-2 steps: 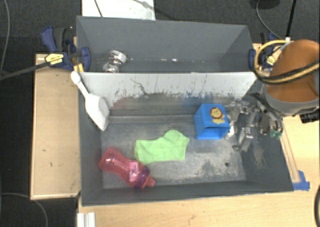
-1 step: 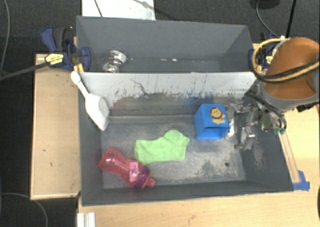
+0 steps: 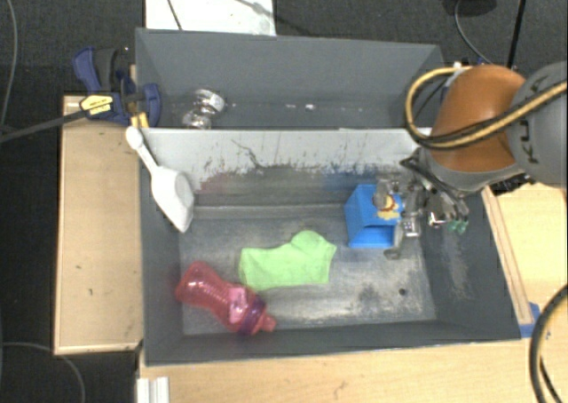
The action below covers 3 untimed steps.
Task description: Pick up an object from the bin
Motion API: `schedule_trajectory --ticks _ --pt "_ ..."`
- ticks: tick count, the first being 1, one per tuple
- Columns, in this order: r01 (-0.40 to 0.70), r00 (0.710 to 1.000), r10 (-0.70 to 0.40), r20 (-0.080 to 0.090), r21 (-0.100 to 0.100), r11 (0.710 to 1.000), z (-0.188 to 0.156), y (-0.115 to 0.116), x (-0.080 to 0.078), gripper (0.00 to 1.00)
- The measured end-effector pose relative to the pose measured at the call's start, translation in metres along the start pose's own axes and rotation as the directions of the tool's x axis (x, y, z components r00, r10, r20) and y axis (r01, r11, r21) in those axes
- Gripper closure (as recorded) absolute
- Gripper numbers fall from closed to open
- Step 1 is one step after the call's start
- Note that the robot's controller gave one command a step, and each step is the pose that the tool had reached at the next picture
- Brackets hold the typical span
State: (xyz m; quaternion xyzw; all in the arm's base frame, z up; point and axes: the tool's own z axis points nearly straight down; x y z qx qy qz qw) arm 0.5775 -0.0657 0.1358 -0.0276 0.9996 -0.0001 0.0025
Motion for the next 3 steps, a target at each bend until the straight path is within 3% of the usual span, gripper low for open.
schedule_trajectory --ticks 1,2,3 --pt "-0.105 0.994 0.105 0.025 0.005 0.994 0.0344 0.0121 -0.0182 0.0" --pt "-0.117 0.992 0.116 0.046 0.002 0.993 0.0254 0.0119 -0.0235 1.0" --pt "-0.114 0.992 0.114 0.045 0.003 0.993 0.0254 0.0118 -0.0235 1.0"
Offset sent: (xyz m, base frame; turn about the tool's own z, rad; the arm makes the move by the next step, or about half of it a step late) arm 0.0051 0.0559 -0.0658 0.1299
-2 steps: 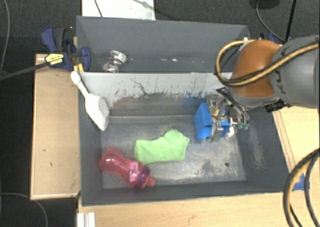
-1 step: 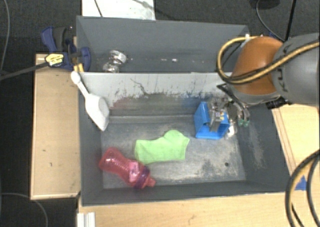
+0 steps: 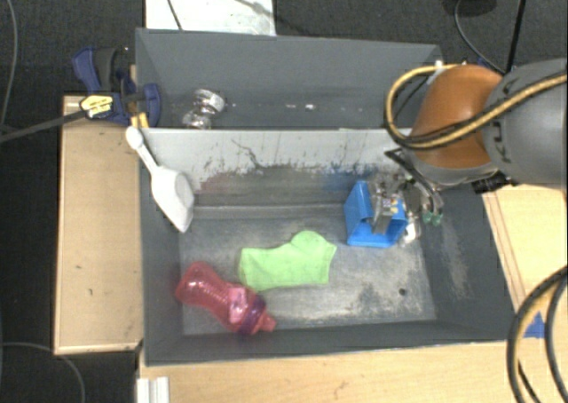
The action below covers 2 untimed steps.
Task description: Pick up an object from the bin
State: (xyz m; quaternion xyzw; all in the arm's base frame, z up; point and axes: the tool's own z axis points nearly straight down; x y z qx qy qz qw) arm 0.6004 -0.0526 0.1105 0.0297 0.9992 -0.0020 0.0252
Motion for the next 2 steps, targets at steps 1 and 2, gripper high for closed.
schedule_trajectory --ticks 1,2 --pt "0.002 1.0 -0.002 0.0 0.0 1.0 0.0 -0.0001 0.0 1.0" --pt "0.004 1.0 -0.004 0.0 0.0 1.0 0.0 -0.0001 0.0 1.0"
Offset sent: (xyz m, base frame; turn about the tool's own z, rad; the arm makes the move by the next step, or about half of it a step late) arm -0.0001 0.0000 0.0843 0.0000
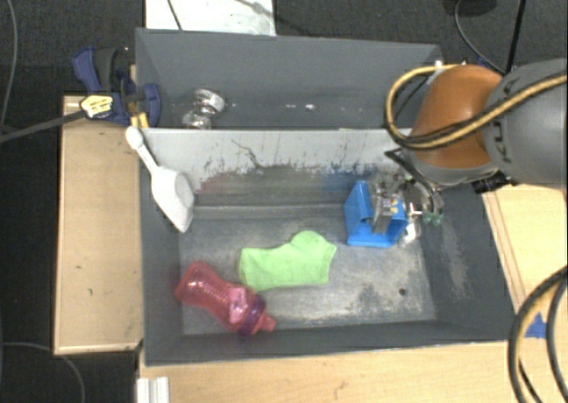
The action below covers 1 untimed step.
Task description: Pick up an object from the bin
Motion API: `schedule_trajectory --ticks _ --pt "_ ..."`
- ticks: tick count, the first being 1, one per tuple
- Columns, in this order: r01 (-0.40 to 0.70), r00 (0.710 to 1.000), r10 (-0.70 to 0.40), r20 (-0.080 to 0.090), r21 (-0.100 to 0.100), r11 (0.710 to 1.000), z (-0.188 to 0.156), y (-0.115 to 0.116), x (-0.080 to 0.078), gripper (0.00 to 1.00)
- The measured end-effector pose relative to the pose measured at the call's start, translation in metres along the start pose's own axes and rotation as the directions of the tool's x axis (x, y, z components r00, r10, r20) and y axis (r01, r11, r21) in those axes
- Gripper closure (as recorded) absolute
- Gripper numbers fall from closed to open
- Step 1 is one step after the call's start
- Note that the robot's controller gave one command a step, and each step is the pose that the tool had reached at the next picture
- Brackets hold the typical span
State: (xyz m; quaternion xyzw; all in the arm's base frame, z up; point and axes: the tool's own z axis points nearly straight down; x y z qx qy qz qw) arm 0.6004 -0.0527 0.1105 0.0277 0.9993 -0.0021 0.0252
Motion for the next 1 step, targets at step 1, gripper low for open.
schedule_trajectory --ticks 1 --pt "0.002 1.0 -0.002 0.0 0.0 1.0 0.0 0.0 0.0 1.0"
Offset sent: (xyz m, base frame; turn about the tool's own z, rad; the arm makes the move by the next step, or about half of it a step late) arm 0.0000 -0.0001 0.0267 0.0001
